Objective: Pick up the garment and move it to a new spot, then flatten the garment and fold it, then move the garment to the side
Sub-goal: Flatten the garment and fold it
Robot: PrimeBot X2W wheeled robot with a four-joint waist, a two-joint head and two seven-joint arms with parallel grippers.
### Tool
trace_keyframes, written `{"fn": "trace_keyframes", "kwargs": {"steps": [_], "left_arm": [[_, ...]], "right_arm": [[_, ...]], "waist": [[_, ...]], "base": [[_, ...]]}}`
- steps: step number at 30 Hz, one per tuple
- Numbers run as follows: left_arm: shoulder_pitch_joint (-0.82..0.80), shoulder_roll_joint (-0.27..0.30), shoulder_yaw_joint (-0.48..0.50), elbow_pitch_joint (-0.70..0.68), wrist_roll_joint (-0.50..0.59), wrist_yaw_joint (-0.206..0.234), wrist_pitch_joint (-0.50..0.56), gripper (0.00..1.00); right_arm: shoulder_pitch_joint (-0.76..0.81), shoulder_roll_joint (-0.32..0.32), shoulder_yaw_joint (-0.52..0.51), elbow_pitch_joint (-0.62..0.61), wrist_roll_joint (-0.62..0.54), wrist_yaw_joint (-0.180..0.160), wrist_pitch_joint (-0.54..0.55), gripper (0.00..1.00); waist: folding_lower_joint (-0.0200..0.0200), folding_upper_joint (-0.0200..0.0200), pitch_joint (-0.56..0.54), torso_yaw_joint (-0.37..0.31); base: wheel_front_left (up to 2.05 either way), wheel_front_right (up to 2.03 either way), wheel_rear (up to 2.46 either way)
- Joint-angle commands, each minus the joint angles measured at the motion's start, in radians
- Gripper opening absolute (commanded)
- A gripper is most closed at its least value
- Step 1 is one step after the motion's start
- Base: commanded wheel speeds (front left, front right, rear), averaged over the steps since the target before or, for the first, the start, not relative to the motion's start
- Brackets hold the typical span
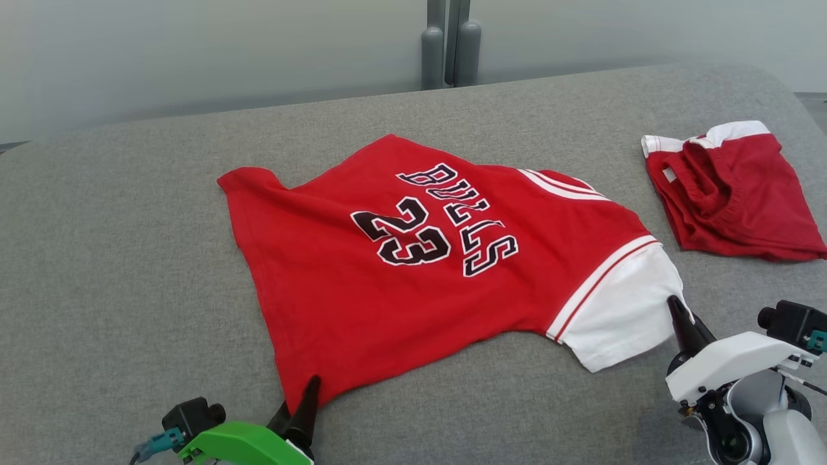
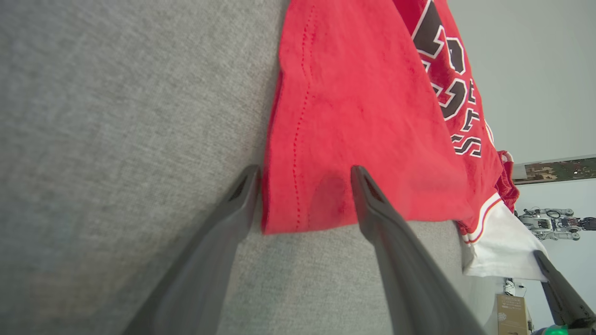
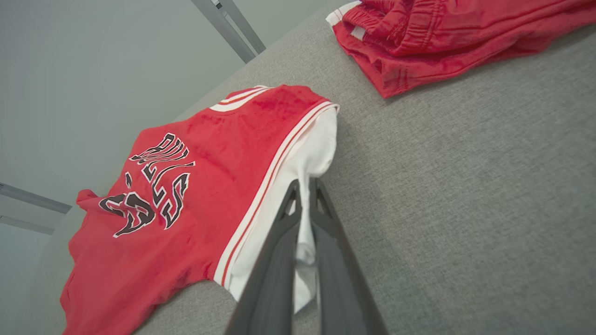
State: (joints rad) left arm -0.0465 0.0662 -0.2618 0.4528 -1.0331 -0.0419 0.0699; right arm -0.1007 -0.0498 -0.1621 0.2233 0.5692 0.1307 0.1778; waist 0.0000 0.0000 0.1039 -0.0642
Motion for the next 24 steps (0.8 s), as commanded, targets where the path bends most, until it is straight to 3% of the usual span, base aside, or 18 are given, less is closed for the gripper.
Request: {"fn": "trace_keyframes", "kwargs": {"steps": [1,2,3,5,7,24], "left_arm": [[-0.008,-0.007,-0.007,0.034,-0.016,-0.003,0.009,0.68],[-0.012,-0.009,-0.013,0.041,-0.020,-0.008,0.009,0.47],[-0.016,-0.011,-0.018,0.046,-0.026,-0.013,0.007,0.37],[-0.020,-0.013,-0.028,0.053,-0.029,-0.020,0.002,0.05],[-0.021,-0.012,-0.029,0.056,-0.031,-0.023,-0.002,0.00],[0.010,0.012,0.020,-0.080,-0.067,-0.049,-0.080,0.00]], "right_arm": [[-0.010,-0.002,0.002,0.003,0.007,0.000,-0.007,0.00],[-0.010,-0.002,0.003,0.004,0.006,0.000,-0.008,0.00],[-0.010,-0.002,0.003,0.005,0.006,0.000,-0.009,0.00],[-0.009,-0.002,0.004,0.006,0.007,0.000,-0.009,0.00],[-0.008,-0.002,0.004,0.007,0.006,0.000,-0.010,0.00],[-0.017,-0.002,0.024,-0.013,0.011,0.000,-0.045,0.00]], "waist": [[0.0000,0.0000,0.000,-0.002],[0.0000,0.0000,-0.001,-0.002],[0.0000,0.0000,-0.002,-0.002],[0.0000,0.0000,-0.004,-0.003],[0.0000,0.0000,-0.006,-0.003],[0.0000,0.0000,-0.043,0.010]], "base": [[0.00,0.00,0.00],[0.00,0.00,0.00],[0.00,0.00,0.00],[0.00,0.00,0.00],[0.00,0.00,0.00],[0.00,0.00,0.00]]}}
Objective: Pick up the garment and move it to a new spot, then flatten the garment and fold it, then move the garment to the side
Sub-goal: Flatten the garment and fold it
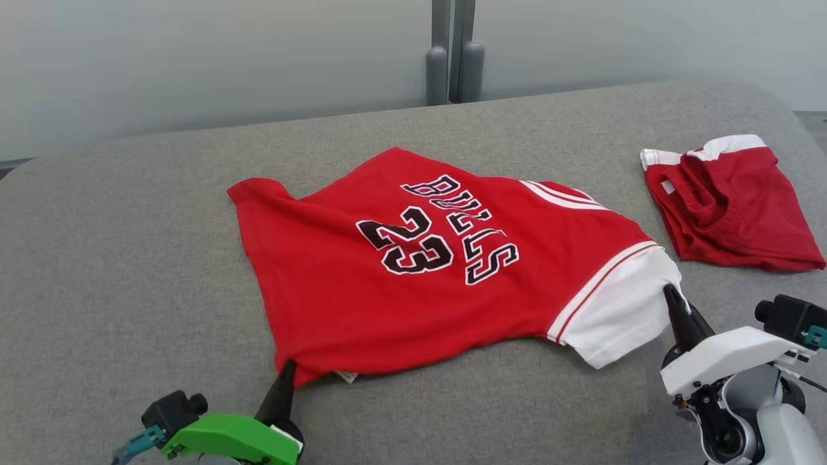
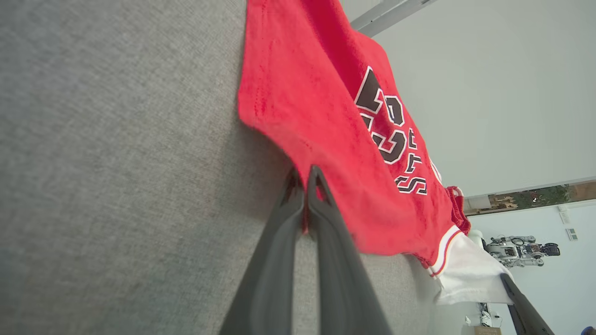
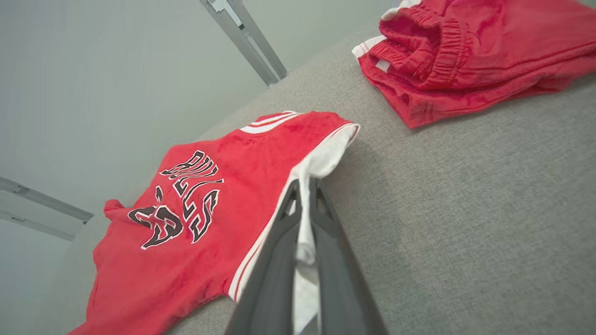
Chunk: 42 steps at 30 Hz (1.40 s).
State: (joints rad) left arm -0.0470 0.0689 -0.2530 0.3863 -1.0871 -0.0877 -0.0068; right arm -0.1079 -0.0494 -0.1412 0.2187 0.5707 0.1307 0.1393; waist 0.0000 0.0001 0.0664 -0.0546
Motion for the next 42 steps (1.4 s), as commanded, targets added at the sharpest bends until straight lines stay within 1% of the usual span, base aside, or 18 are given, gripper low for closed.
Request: {"fn": "trace_keyframes", "kwargs": {"steps": [1,4,7,11,17,25,26,30,34,38,42], "left_arm": [[0.016,0.010,0.019,-0.030,-0.023,-0.003,-0.004,0.00],[0.026,0.021,0.045,-0.095,-0.051,0.000,0.004,0.00],[0.037,0.036,0.069,-0.177,-0.076,0.012,0.018,0.00],[0.046,0.059,0.099,-0.304,-0.103,0.040,0.043,0.00],[0.036,0.110,0.142,-0.510,-0.134,0.101,0.101,0.00],[-0.033,0.165,0.214,-0.781,-0.192,0.203,0.180,0.00],[-0.033,0.165,0.214,-0.781,-0.192,0.203,0.180,0.00],[-0.095,0.199,0.239,-0.873,-0.212,0.262,0.232,0.00],[-0.177,0.243,0.247,-0.924,-0.227,0.321,0.293,0.00],[-0.268,0.299,0.232,-0.915,-0.208,0.370,0.358,0.00],[-0.364,0.342,0.196,-0.849,-0.179,0.399,0.409,0.00]], "right_arm": [[-0.013,-0.002,0.008,-0.015,0.015,0.000,-0.012,0.00],[-0.022,-0.003,0.019,-0.038,0.039,0.000,-0.022,0.00],[-0.037,-0.002,0.029,-0.071,0.074,0.000,-0.029,0.00],[-0.067,-0.003,0.030,-0.137,0.134,0.000,-0.031,0.00],[-0.126,-0.003,0.001,-0.251,0.182,0.000,-0.006,0.00],[-0.200,-0.002,-0.037,-0.417,0.255,0.000,0.032,0.00],[-0.200,-0.002,-0.037,-0.417,0.255,0.000,0.032,0.00],[-0.230,-0.002,-0.047,-0.493,0.274,0.000,0.058,0.00],[-0.263,-0.002,-0.049,-0.545,0.283,0.000,0.091,0.00],[-0.308,-0.002,-0.041,-0.559,0.258,0.000,0.127,0.00],[-0.390,-0.002,-0.010,-0.506,0.224,0.000,0.157,0.00]], "waist": [[0.0000,-0.0001,-0.010,0.001],[0.0000,-0.0001,-0.024,0.002],[0.0000,-0.0001,-0.038,0.002],[0.0000,-0.0001,-0.056,-0.002],[0.0000,-0.0001,-0.072,-0.009],[0.0000,-0.0001,-0.083,-0.014],[0.0000,-0.0001,-0.083,-0.014],[0.0000,-0.0001,-0.081,-0.013],[0.0000,-0.0001,-0.071,-0.011],[0.0000,-0.0001,-0.041,-0.007],[0.0000,-0.0001,0.016,-0.003]], "base": [[0.00,0.00,0.00],[0.00,0.00,0.00],[0.00,0.00,0.00],[0.00,0.00,0.00],[0.00,0.00,0.00],[0.00,0.00,0.00],[0.00,0.00,0.00],[0.00,0.00,0.00],[0.00,0.00,0.00],[0.00,0.00,0.00],[0.00,0.00,0.00]]}}
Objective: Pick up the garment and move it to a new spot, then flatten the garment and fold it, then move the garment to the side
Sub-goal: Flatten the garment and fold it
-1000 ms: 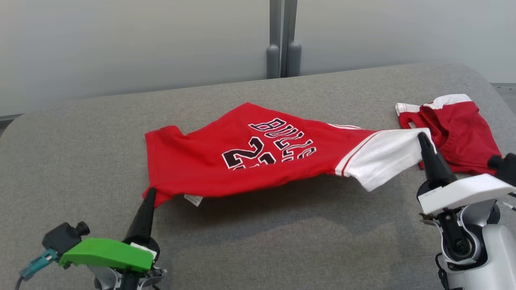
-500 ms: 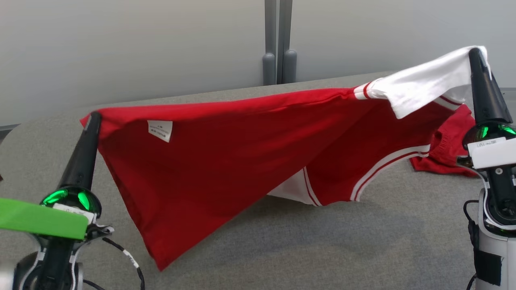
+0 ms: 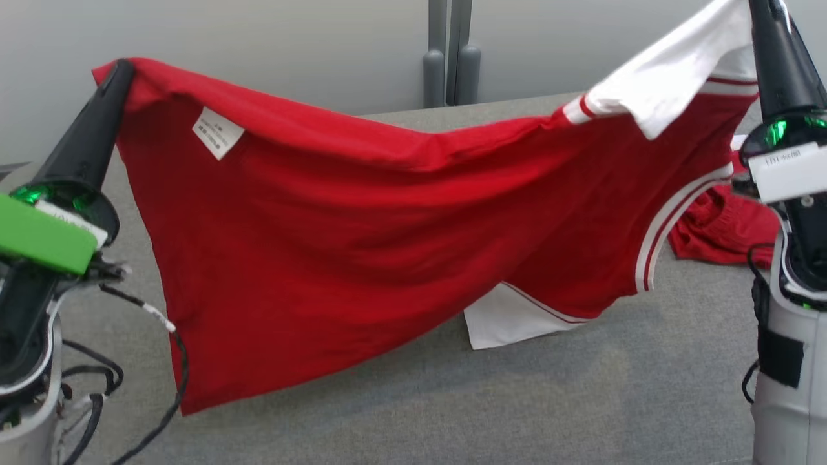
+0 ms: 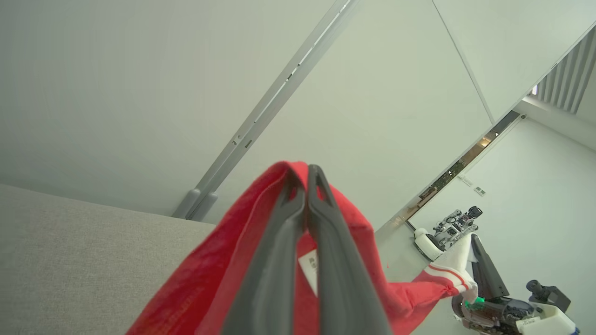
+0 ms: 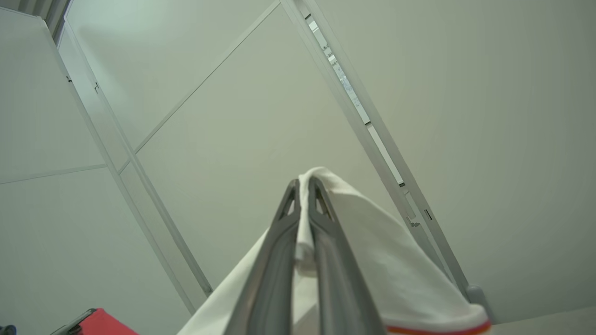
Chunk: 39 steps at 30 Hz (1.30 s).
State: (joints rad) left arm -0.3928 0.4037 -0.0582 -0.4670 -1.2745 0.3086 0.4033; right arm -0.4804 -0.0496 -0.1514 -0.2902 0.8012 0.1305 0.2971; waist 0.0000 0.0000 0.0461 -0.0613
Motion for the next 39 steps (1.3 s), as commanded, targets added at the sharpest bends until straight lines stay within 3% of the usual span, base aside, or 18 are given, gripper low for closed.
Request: {"fn": "trace_keyframes", "kwargs": {"steps": [1,7,11,14,17,18,20,28,34,39], "left_arm": [[-0.050,0.013,-0.004,0.028,0.010,0.011,0.008,0.00],[-0.321,0.062,-0.072,0.260,0.094,0.024,0.055,0.00],[-0.552,0.105,-0.131,0.471,0.216,0.011,0.045,0.00],[-0.734,0.118,-0.168,0.618,0.319,-0.018,-0.019,0.00],[-0.894,0.072,-0.147,0.723,0.351,-0.055,-0.139,0.00],[-0.964,0.063,-0.144,0.780,0.377,-0.089,-0.209,0.00],[-1.008,0.066,-0.148,0.840,0.398,-0.121,-0.260,0.00],[-0.958,0.087,-0.158,1.032,0.402,-0.223,-0.336,0.00],[-0.863,0.079,-0.153,1.091,0.355,-0.340,-0.380,0.00],[-0.772,0.075,-0.134,1.070,0.302,-0.394,-0.401,0.00]], "right_arm": [[-0.054,-0.002,0.004,0.026,-0.025,0.000,0.000,0.00],[-0.386,-0.001,0.074,0.305,-0.121,0.000,-0.032,0.00],[-0.662,-0.002,0.104,0.572,-0.184,0.000,-0.138,0.00],[-0.864,-0.003,0.103,0.790,-0.257,0.000,-0.290,0.00],[-1.033,-0.003,0.102,0.941,-0.271,0.000,-0.442,0.00],[-1.096,0.000,0.128,1.014,-0.259,0.000,-0.501,0.00],[-1.129,0.000,0.167,1.067,-0.236,0.000,-0.529,0.00],[-1.042,-0.001,0.299,1.129,-0.160,0.000,-0.559,0.00],[-0.871,-0.005,0.396,1.029,-0.107,0.000,-0.564,0.00],[-0.700,-0.055,0.422,0.900,-0.042,0.000,-0.549,0.00]], "waist": [[0.0000,0.0000,0.057,0.004],[0.0000,0.0000,0.200,0.003],[0.0000,0.0000,0.294,-0.022],[0.0000,0.0000,0.335,-0.047],[0.0000,0.0000,0.384,-0.062],[0.0000,0.0000,0.419,-0.067],[0.0000,0.0000,0.455,-0.072],[0.0000,0.0000,0.546,-0.079],[0.0000,0.0000,0.555,-0.063],[0.0000,0.0000,0.513,-0.033]], "base": [[0.00,0.00,0.00],[0.00,0.00,0.00],[0.00,0.00,0.00],[0.00,0.00,0.00],[0.00,0.00,0.00],[0.00,0.00,0.00],[0.00,0.00,0.00],[0.00,0.00,0.00],[0.00,0.00,0.00],[0.00,0.00,0.00]]}}
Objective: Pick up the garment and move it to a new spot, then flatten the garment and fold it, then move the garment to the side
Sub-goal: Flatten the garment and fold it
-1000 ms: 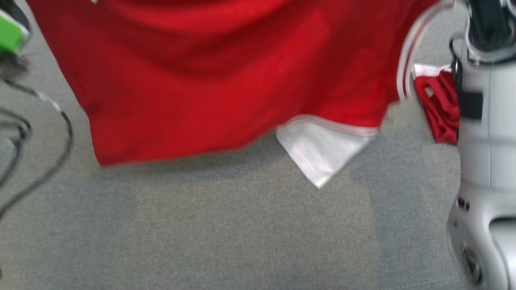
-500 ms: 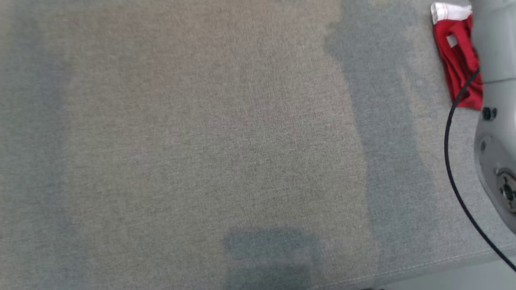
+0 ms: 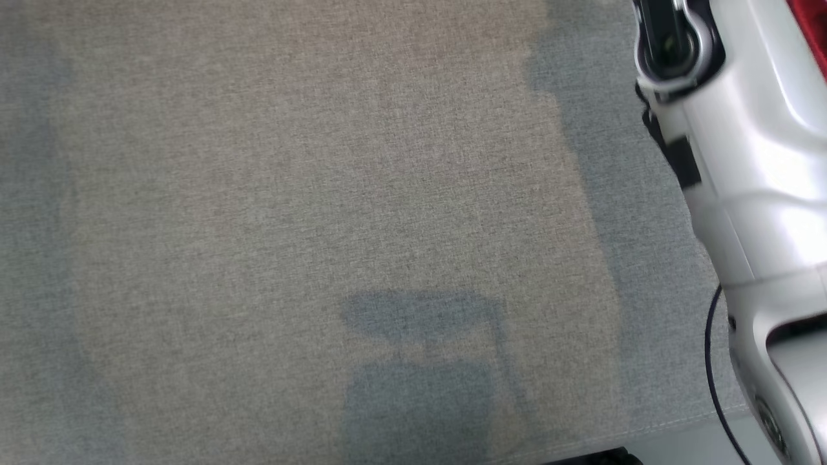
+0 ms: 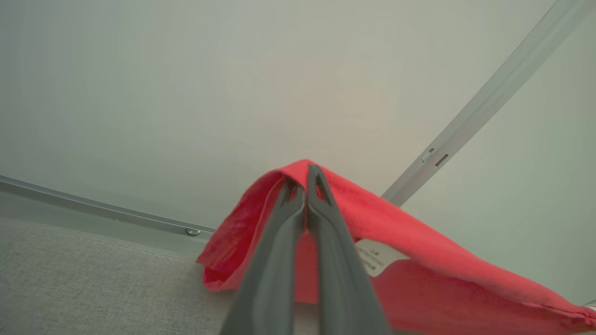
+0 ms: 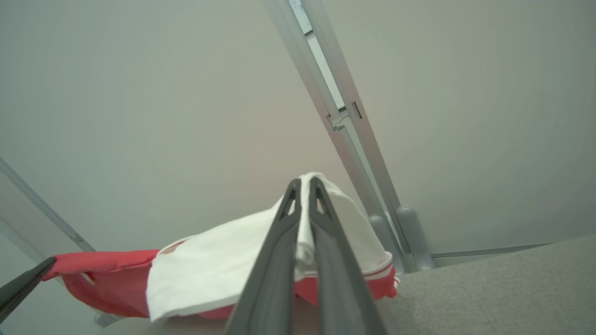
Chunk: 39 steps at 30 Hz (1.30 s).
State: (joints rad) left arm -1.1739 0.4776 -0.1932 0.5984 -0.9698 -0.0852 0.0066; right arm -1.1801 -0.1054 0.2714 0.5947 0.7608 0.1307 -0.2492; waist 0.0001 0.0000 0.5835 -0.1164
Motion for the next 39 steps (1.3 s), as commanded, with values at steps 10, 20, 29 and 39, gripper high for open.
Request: {"fn": "trace_keyframes", "kwargs": {"steps": [10,20,29,39], "left_arm": [[0.377,-0.019,-0.019,-0.183,-0.092,-0.037,-0.006,0.00],[0.857,-0.069,-0.083,-0.354,-0.092,0.005,-0.074,0.00],[1.136,-0.084,-0.097,-0.418,-0.106,0.039,-0.133,0.00],[1.313,-0.076,-0.093,-0.492,-0.104,0.076,-0.171,0.00]], "right_arm": [[0.464,-0.083,-0.033,-0.291,0.112,0.000,0.070,0.00],[0.946,-0.065,-0.099,-0.491,0.125,0.000,0.166,0.00],[1.205,-0.026,-0.141,-0.660,0.099,0.000,0.308,0.00],[1.359,0.014,-0.212,-0.793,0.067,0.000,0.435,0.00]], "waist": [[-0.0001,0.0000,-0.182,0.080],[-0.0001,0.0000,-0.370,0.099],[-0.0001,0.0000,-0.506,0.055],[-0.0001,0.0000,-0.572,0.008]], "base": [[0.00,0.00,0.00],[0.00,0.00,0.00],[0.00,0.00,0.00],[0.00,0.00,0.00]]}}
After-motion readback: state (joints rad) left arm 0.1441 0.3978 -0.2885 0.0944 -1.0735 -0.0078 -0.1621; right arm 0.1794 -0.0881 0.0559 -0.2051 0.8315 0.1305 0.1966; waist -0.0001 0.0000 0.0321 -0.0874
